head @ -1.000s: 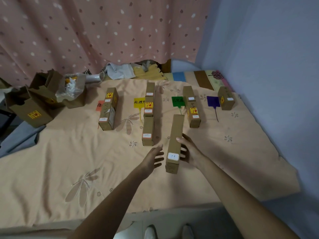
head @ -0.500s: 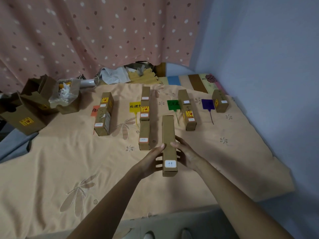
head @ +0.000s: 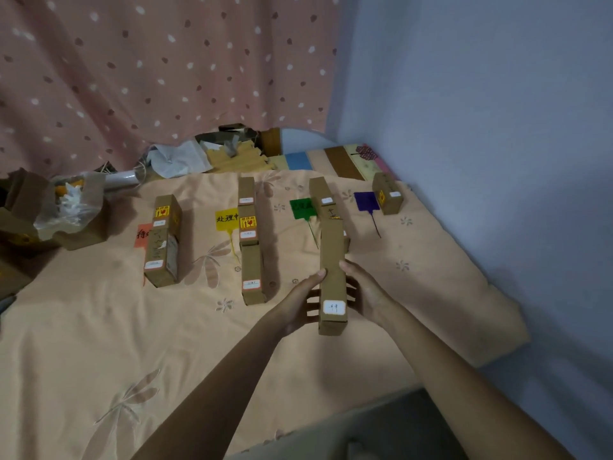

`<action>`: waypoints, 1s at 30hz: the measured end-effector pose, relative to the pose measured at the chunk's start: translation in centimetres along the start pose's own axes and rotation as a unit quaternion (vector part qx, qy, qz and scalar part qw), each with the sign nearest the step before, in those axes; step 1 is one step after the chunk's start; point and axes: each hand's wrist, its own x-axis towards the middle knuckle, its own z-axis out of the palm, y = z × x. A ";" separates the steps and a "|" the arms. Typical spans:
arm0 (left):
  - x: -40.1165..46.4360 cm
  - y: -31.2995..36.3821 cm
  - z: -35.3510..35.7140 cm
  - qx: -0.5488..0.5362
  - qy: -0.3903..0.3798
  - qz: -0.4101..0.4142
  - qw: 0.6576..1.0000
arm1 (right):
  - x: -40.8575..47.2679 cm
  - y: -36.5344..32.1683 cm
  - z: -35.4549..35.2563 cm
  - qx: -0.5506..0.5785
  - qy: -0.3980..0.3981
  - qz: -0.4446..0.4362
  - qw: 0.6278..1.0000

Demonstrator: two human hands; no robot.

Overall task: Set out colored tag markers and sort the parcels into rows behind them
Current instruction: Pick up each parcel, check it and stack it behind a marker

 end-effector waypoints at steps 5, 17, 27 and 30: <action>3.1 0.9 2.0 0.009 0.004 -0.003 1.000 | 1.1 -1.4 -3.1 0.005 0.012 -0.005 1.000; 21.4 2.5 14.8 -0.070 0.105 0.015 0.992 | 9.3 -7.4 -21.6 0.001 0.033 0.017 0.999; 32.7 2.3 21.0 -0.121 0.164 -0.031 0.979 | 15.9 -8.5 -29.8 0.015 0.088 0.075 0.993; 34.1 1.9 21.1 -0.121 0.165 -0.039 0.978 | 17.6 -6.6 -30.3 0.024 0.125 0.088 0.988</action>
